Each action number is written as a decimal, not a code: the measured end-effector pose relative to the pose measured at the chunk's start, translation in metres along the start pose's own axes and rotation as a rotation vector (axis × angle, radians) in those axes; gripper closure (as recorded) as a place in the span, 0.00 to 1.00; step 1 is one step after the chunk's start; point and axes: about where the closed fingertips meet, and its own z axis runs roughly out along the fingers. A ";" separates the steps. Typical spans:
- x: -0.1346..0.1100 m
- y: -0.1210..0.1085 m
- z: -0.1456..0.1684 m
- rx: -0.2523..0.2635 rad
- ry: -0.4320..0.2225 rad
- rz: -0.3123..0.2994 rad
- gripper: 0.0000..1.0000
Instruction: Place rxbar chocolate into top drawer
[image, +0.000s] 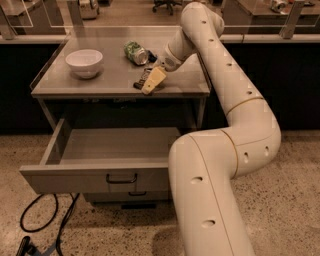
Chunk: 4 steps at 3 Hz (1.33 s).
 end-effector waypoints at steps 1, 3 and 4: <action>-0.002 0.000 -0.002 0.003 0.003 0.000 0.87; -0.031 0.000 -0.022 0.062 0.053 -0.003 1.00; -0.081 0.009 -0.067 0.150 0.053 -0.036 1.00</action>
Offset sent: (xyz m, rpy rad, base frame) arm -0.0946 0.0118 0.0296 -0.1364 -0.0366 -0.0943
